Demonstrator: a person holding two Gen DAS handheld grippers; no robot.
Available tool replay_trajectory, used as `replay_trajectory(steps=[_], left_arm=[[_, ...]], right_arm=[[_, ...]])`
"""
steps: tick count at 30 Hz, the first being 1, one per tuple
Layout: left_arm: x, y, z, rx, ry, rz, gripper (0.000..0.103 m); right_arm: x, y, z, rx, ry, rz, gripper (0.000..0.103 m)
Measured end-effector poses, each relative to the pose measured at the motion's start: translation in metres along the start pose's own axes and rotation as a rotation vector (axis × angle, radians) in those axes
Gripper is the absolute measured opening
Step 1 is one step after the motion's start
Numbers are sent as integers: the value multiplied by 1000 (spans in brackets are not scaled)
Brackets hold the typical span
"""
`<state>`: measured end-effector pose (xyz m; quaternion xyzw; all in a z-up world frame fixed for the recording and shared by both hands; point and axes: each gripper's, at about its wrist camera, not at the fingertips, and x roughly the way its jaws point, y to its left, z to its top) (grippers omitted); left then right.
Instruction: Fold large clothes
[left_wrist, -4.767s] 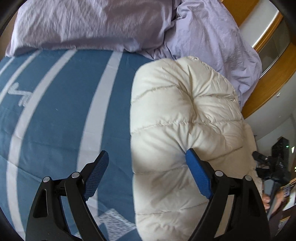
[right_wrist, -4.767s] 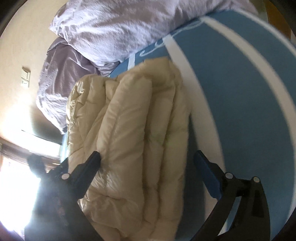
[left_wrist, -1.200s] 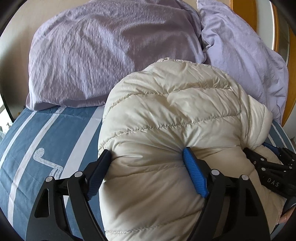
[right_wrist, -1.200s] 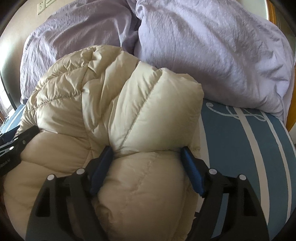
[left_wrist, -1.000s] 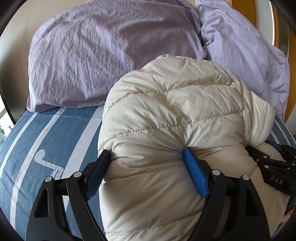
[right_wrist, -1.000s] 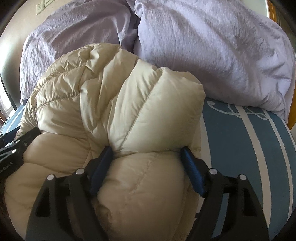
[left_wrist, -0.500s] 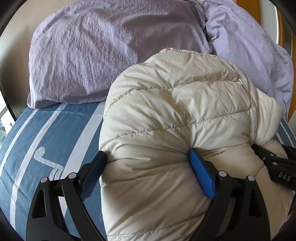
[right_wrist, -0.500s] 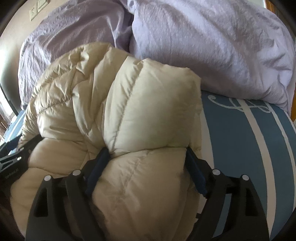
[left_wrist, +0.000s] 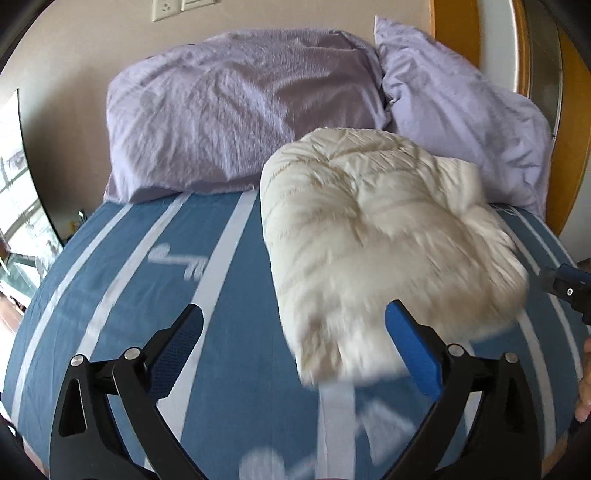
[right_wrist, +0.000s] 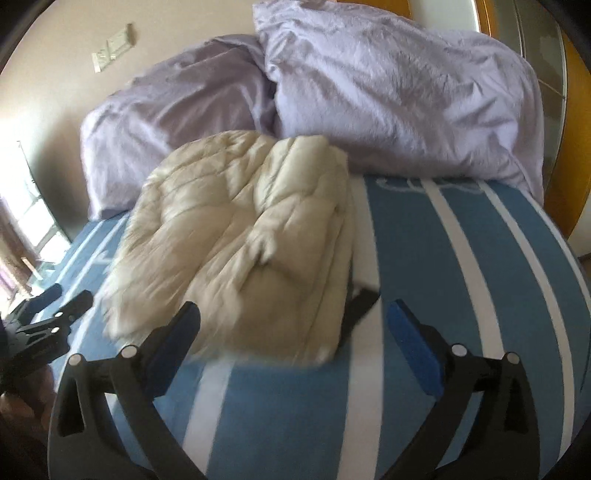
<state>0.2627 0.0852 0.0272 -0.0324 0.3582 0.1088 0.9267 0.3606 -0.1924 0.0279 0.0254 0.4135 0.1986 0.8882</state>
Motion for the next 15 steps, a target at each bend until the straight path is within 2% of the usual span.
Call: replay_trajectory(steps=[4,11,15], left_arm=[[-30,-1,-20,-28,4,-29,102],[-64,-5,-42,-70,11,-86,102],[-77,-9,-51,-75,7,-116,102]], right_arm=[[-38,10,-26,14,-22,60,101],[-73,25,-54,-24,-22,-10,101],[-83,24,-63,-13,-11,16,101]])
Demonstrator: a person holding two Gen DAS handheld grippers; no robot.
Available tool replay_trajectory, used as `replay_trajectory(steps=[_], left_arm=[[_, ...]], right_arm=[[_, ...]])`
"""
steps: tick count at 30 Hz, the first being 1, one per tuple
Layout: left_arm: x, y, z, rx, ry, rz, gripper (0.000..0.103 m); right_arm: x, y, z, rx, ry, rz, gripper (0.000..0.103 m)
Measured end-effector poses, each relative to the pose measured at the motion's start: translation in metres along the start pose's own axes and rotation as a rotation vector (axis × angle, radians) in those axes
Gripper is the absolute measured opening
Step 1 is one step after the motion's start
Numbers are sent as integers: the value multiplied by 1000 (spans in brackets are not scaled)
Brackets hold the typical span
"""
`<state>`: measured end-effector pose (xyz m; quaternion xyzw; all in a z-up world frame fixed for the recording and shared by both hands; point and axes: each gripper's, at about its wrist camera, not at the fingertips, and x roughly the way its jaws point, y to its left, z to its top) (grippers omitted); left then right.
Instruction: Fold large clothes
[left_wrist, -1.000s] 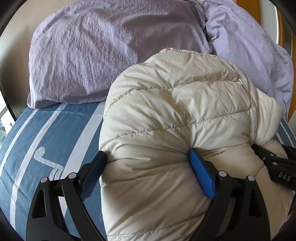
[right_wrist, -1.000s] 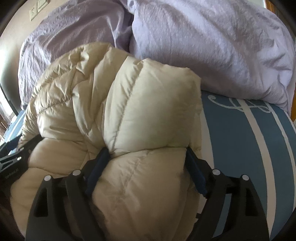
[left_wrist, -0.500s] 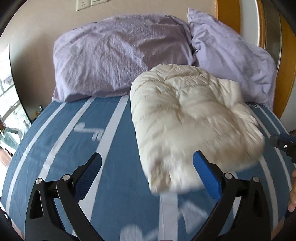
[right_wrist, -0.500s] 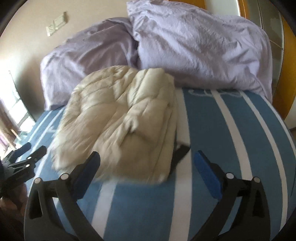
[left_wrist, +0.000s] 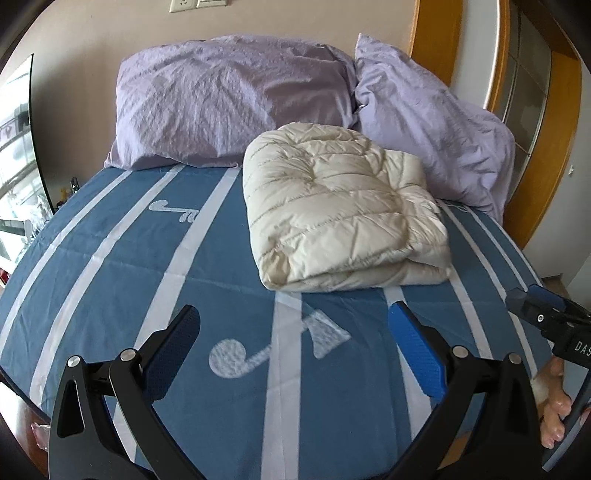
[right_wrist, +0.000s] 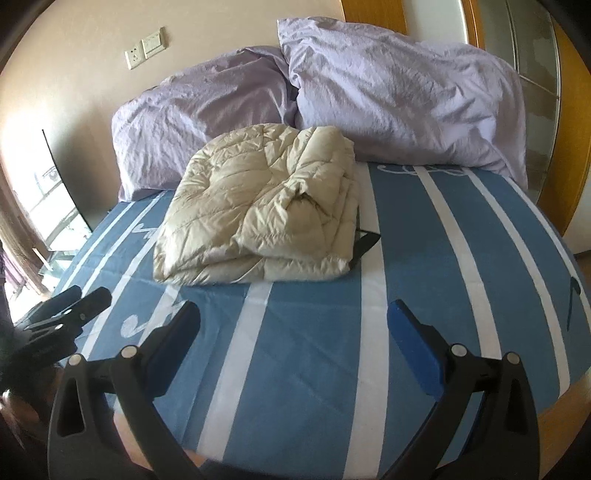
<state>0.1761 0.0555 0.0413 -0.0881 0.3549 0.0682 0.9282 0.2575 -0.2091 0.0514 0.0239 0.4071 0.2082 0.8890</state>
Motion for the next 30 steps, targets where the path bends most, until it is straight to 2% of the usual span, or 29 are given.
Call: replay_trajectory(steps=[14,30], left_arm=[[-21,-7,-7,1,0,-46,102],[-24,-8,-10,-12,12,-83,102]], right_arm=[[-21,12,-8,-27,15,58,101],[-26,15,-8,-35,20,82,101]])
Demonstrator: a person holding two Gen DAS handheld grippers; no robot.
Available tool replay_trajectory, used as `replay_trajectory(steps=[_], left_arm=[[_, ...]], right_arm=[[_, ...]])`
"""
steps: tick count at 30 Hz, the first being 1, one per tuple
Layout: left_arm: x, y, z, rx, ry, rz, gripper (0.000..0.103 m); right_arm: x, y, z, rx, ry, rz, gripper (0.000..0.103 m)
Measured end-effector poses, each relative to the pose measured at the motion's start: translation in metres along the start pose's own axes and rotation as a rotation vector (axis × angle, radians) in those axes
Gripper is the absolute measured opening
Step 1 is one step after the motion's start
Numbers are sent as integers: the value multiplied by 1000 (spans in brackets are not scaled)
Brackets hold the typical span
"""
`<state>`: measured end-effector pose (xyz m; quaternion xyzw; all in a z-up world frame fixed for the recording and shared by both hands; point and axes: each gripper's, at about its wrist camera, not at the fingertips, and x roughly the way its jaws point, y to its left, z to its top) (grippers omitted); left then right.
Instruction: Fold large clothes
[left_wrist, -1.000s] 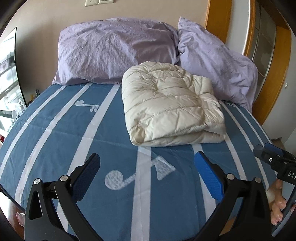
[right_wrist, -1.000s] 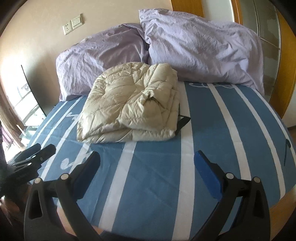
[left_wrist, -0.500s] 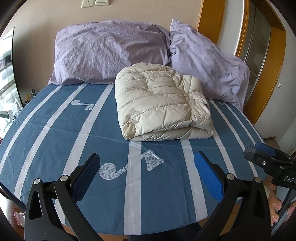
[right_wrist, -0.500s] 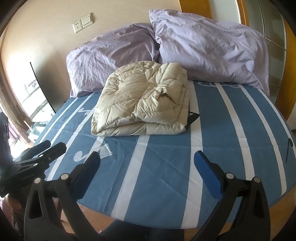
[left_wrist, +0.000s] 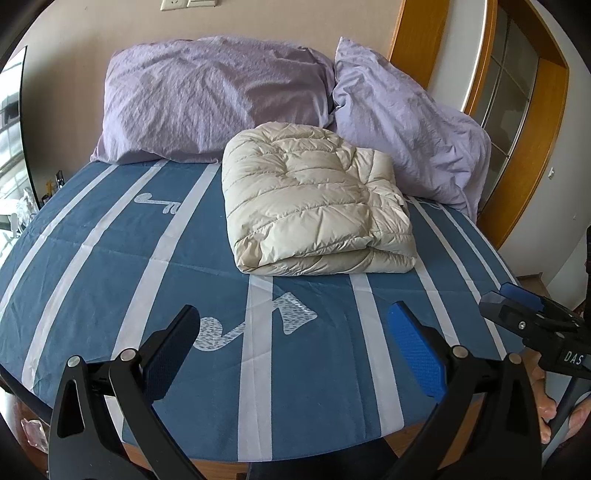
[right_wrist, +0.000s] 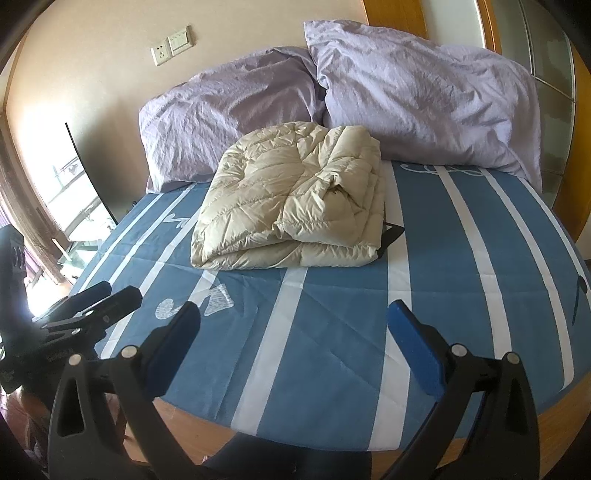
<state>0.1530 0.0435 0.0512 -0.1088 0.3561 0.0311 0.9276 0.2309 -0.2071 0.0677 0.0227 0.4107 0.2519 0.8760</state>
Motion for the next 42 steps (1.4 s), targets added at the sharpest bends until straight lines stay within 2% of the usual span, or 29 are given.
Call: replay_trajectory(steps=[42], left_arm=[[6,-7,1,2,22,-9,102]], right_arm=[[2,4,0,-5,6,3,101]])
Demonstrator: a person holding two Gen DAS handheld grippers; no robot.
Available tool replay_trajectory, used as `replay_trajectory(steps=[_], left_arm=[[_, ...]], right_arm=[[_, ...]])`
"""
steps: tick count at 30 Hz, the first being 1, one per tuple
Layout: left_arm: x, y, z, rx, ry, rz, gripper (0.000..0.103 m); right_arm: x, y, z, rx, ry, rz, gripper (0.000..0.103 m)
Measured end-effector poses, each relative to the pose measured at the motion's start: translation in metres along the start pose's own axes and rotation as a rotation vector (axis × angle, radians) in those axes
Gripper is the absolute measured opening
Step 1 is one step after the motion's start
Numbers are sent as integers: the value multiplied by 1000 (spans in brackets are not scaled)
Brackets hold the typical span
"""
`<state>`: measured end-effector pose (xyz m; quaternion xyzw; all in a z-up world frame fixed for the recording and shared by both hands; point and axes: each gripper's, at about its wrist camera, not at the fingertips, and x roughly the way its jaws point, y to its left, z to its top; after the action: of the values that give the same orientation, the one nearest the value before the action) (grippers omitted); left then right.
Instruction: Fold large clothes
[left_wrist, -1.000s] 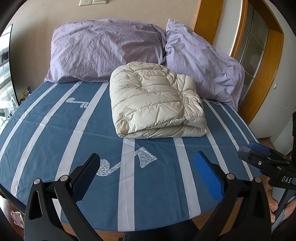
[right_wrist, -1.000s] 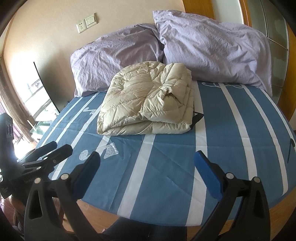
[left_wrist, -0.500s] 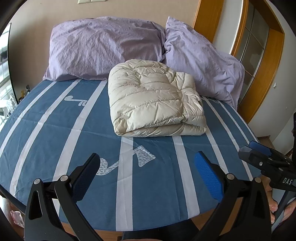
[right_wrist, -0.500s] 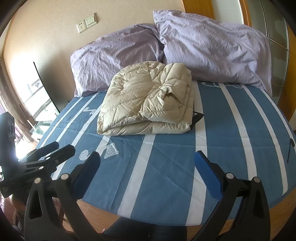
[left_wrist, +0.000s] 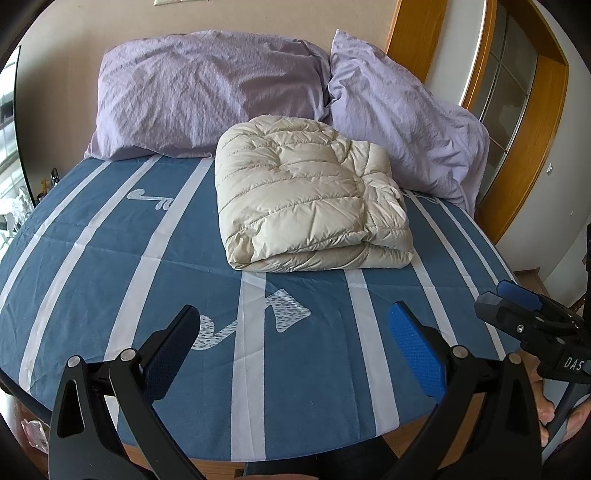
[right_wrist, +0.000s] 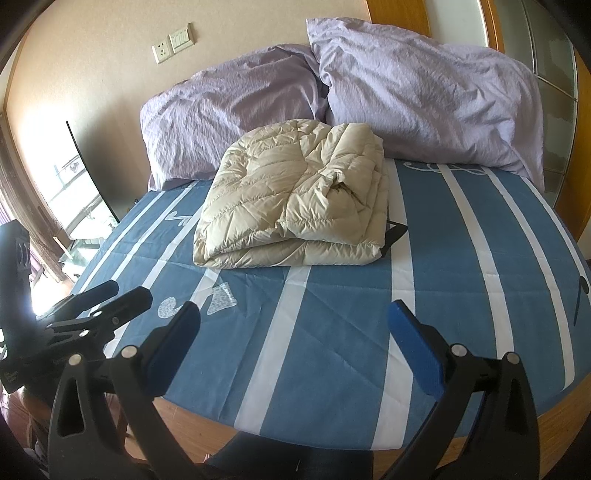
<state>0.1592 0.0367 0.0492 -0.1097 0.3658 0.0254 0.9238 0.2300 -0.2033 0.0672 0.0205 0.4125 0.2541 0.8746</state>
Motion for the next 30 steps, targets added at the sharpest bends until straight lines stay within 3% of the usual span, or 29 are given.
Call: replay_trajectory(steps=[30], left_arm=[[7,-1,-3,1,11,2,102]], right_arm=[[5,-3,-2,3,7,3,101]])
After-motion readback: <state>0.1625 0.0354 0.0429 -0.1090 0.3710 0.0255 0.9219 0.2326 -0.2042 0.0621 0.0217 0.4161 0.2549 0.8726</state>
